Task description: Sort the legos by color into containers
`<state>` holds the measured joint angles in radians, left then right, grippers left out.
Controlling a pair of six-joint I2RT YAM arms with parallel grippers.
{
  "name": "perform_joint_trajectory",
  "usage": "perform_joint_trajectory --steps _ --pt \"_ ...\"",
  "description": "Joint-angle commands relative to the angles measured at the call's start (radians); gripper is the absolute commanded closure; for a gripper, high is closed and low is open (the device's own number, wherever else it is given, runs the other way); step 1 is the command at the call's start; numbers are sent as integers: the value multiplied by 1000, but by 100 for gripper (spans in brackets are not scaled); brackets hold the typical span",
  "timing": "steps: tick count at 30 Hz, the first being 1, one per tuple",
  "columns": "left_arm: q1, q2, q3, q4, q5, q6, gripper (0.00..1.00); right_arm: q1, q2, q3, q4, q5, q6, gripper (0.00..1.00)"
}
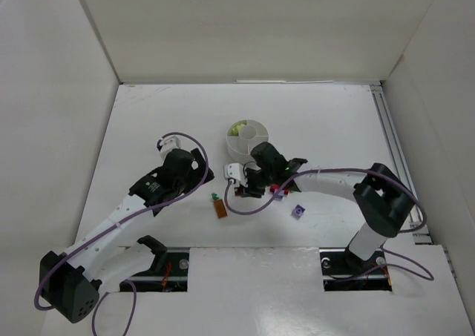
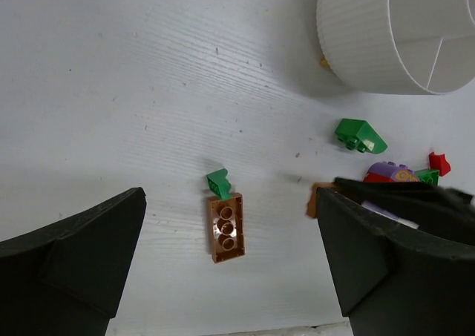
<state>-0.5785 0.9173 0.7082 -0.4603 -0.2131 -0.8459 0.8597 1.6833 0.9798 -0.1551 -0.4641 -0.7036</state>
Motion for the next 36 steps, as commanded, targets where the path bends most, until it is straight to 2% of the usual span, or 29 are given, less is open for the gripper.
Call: perform_joint_trajectory --steps 1,7,11,19,36 --pt "9 -5 25 15 -3 10 4 -88 -117 51 90 -15 35 74" --pt "42 5 34 37 -3 30 4 -256 -183 85 230 -19 142 74" --pt "42 35 54 55 6 41 4 -321 -166 149 314 -33 194 74" --pt "51 118 96 66 44 51 4 -321 -34 258 385 -90 217 74" --pt "51 146 96 55 72 51 4 -321 147 316 515 -157 227 68"
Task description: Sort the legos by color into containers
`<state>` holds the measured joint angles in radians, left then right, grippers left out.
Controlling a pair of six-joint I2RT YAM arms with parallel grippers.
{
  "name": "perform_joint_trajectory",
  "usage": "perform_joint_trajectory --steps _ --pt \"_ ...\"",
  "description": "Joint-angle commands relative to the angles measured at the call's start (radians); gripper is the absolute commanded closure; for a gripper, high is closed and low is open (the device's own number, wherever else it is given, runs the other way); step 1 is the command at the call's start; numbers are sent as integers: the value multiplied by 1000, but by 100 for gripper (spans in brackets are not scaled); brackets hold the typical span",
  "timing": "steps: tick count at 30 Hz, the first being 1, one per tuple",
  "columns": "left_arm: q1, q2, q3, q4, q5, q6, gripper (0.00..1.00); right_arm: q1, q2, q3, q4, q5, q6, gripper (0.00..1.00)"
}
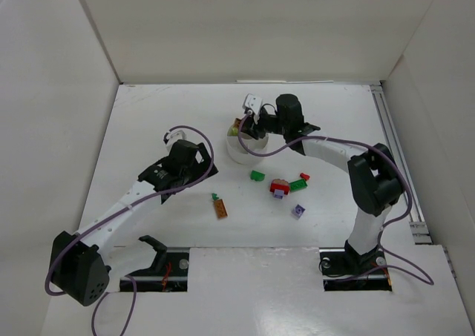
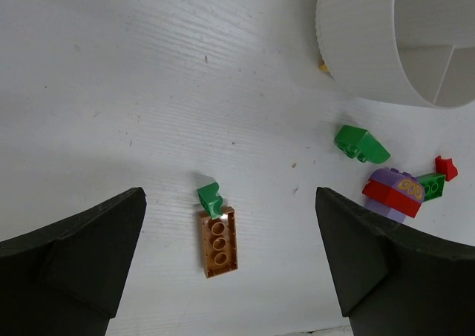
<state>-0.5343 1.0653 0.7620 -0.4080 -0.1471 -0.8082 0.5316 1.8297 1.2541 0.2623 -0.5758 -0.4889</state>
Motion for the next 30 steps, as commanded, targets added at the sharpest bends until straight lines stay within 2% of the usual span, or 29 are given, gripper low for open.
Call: perform_joint_trajectory --steps 1,23,30 --pt "7 -2 42 3 6 14 4 7 0 31 110 -45 12 68" --pt "7 7 42 -15 6 -5 4 -33 28 -42 140 -90 21 61" --pt "7 7 42 -25 15 -14 4 -42 37 -42 140 -90 12 53"
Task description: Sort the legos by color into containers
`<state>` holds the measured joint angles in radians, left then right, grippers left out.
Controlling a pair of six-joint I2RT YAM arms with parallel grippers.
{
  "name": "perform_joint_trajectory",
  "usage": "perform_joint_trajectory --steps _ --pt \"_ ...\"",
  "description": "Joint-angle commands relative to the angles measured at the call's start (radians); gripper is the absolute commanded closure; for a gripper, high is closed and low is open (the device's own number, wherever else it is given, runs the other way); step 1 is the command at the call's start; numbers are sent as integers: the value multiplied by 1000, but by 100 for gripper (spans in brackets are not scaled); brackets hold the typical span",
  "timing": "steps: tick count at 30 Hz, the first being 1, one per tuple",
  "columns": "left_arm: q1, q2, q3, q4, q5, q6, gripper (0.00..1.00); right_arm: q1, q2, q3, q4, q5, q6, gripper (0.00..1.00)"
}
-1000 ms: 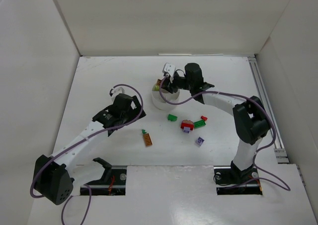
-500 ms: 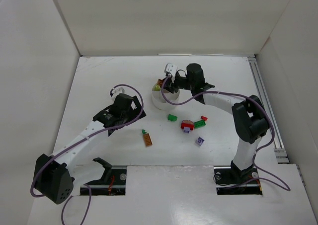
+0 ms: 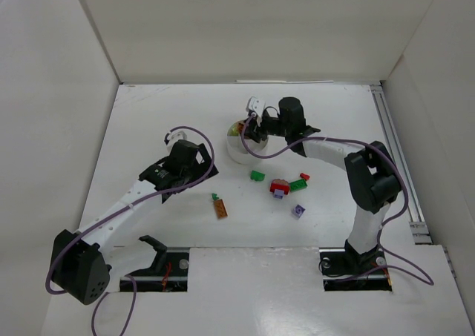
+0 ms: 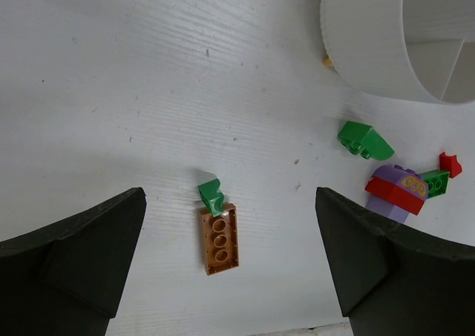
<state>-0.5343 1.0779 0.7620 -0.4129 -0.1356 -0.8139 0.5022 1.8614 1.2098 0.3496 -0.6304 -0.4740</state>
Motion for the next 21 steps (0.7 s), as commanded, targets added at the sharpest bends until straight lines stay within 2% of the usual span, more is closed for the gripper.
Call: perform_joint_trajectory --steps 1,6,12,14,17,20,21 --pt "7 -6 42 -20 4 -8 4 -13 5 2 52 -35 -3 50" --pt "7 -6 31 -29 22 -8 3 -13 -28 -27 61 -35 -3 40" --pt "7 -15 11 -29 53 -18 3 -13 -134 -58 71 -35 -3 36" --pt "-35 -15 0 -41 53 -30 3 -13 -175 -70 71 -20 -3 33" --pt "-87 -4 -19 -59 44 -72 3 -13 -287 -119 71 67 6 22" --pt "-136 5 -46 -81 31 -112 3 -13 -430 -202 80 205 66 0" --pt "-150 5 -56 -93 12 -151 4 -25 -468 -226 69 292 87 0"
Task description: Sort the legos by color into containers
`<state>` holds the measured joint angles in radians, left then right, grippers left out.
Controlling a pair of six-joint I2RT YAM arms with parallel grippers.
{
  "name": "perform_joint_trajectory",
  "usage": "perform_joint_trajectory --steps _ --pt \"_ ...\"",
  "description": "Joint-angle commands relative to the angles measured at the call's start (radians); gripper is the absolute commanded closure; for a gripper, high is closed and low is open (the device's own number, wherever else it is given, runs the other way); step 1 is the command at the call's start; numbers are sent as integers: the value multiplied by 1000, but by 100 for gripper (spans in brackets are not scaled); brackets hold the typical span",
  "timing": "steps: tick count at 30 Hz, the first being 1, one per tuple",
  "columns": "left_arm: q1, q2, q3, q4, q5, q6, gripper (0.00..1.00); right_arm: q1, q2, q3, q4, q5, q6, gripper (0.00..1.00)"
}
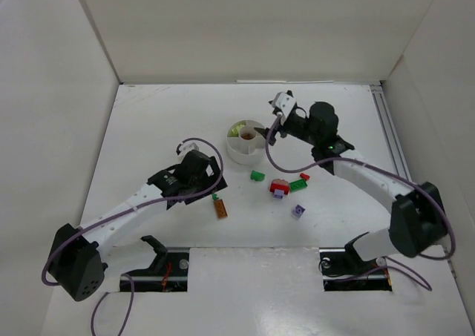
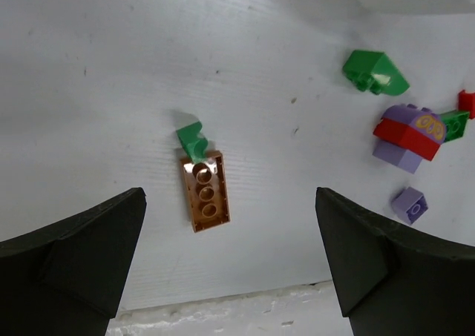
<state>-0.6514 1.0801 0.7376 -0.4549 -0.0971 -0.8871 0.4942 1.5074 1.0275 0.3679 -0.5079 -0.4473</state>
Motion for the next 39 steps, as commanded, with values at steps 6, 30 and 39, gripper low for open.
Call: perform_joint_trajectory --steps 6,30,39 --pt "-149 73 -43 -68 -114 -233 6 -31 -439 -242 -72 492 189 0" --pt "-244 460 160 -189 -270 -417 43 -40 -789 -386 -389 717 213 0" --pt "-254 471 129 -177 -251 -417 63 -40 -799 -386 -389 726 213 0"
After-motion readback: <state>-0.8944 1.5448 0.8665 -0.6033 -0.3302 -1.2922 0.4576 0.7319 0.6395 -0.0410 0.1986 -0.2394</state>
